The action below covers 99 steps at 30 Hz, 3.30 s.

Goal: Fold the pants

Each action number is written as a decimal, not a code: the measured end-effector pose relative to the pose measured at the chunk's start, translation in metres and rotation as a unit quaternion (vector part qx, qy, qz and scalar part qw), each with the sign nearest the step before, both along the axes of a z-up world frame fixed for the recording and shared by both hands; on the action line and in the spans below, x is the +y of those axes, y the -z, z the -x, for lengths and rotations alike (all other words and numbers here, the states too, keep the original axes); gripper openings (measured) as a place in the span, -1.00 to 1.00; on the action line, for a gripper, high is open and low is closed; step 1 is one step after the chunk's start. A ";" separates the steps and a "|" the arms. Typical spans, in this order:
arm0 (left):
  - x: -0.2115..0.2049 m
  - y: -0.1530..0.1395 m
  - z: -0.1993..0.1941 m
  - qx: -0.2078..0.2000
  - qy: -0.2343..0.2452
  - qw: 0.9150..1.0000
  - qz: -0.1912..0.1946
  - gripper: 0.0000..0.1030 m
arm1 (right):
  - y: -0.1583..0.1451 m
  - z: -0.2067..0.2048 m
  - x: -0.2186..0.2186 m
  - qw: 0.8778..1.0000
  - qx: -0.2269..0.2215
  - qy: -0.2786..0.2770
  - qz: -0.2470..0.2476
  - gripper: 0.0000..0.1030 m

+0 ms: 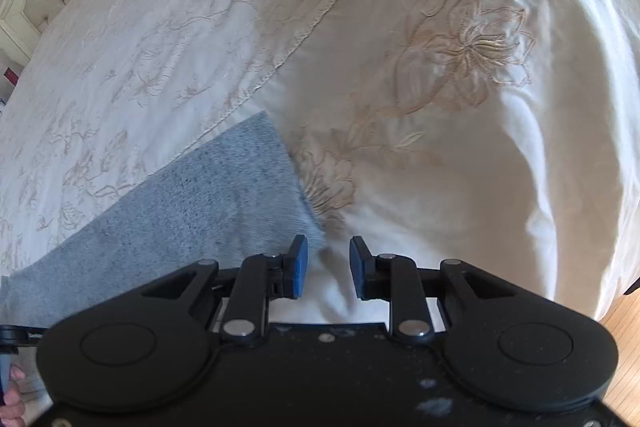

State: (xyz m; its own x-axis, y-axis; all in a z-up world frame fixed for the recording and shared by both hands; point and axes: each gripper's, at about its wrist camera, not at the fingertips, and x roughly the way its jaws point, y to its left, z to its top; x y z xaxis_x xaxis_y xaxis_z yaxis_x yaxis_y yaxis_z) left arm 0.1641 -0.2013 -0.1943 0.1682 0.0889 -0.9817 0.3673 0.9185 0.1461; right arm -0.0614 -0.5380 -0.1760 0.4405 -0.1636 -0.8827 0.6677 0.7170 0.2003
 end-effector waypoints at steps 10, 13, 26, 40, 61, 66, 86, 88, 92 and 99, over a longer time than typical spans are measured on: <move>0.008 0.000 0.001 0.000 -0.004 1.000 0.012 -0.63 | 0.024 -0.059 -0.042 0.991 0.003 -0.131 -0.039 -0.24; 0.014 -0.002 0.001 0.000 -0.007 1.000 0.018 -0.63 | 0.041 -0.075 -0.050 0.985 0.001 -0.158 -0.074 -0.19; 0.011 -0.048 -0.004 -0.005 0.009 0.995 0.099 -0.61 | 0.043 -0.066 -0.071 0.980 -0.062 -0.113 -0.149 -0.84; -0.070 -0.003 -0.061 0.001 0.033 0.996 0.086 -0.64 | -0.021 -0.068 -0.026 0.983 -0.068 -0.152 -0.078 -0.86; 0.038 -0.035 0.000 0.066 0.042 0.979 0.190 -0.60 | -0.097 -0.100 0.092 0.988 -0.046 -0.145 0.002 -0.86; 0.117 -0.058 -0.027 0.033 0.022 0.980 0.196 -0.60 | -0.122 -0.129 0.185 0.981 -0.082 -0.173 -0.011 -0.86; 0.245 -0.067 -0.057 -0.004 0.004 0.987 0.159 -0.61 | -0.011 -0.221 0.420 0.953 -0.053 -0.294 -0.056 -0.59; 0.224 -0.068 -0.059 -0.003 0.020 0.985 0.172 -0.61 | -0.023 -0.208 0.398 0.961 -0.060 -0.267 -0.049 -0.58; 0.183 -0.067 -0.056 0.004 0.039 0.981 0.188 -0.61 | -0.037 -0.178 0.337 0.980 -0.052 -0.190 -0.017 -0.58; 0.123 -0.055 -0.037 0.021 0.074 0.982 0.174 -0.57 | -0.026 -0.125 0.236 0.996 -0.014 -0.087 -0.005 -0.53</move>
